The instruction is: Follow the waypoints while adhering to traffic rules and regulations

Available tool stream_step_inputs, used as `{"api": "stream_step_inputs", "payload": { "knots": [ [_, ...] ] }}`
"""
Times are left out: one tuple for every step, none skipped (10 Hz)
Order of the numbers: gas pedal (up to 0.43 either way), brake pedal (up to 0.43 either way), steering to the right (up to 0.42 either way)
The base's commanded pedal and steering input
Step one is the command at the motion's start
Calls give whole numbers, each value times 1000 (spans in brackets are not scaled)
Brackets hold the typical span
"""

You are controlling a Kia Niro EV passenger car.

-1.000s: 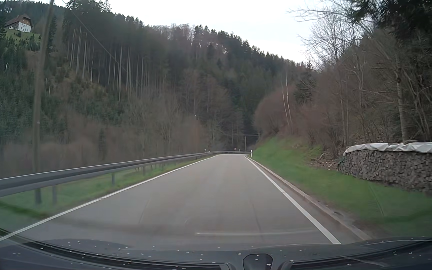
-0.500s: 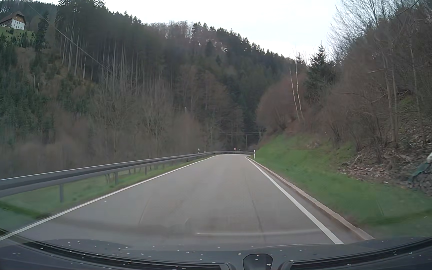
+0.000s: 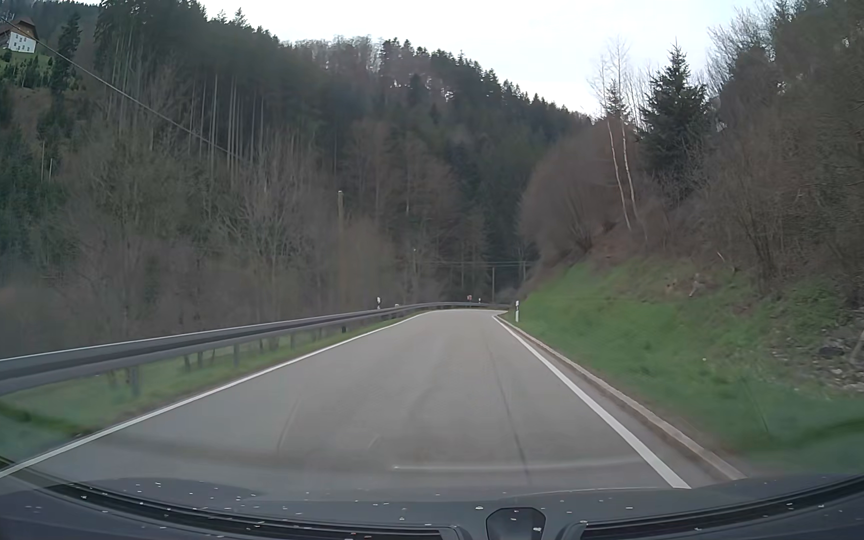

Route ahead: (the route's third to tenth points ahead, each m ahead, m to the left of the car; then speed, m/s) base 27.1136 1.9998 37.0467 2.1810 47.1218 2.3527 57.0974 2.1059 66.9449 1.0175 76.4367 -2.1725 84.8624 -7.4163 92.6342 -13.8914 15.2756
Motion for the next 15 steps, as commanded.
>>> {"api": "stream_step_inputs", "payload": {
  "knots": [
    [0,0,0],
    [0,0,0],
    [0,0,0],
    [0,0,0],
    [0,6,0],
    [0,18,0],
    [0,37,0],
    [0,49,-1],
    [0,55,-1],
    [0,67,0],
    [0,85,0],
    [0,122,1],
    [0,165,1],
    [0,183,1],
    [0,207,1]
  ]
}}
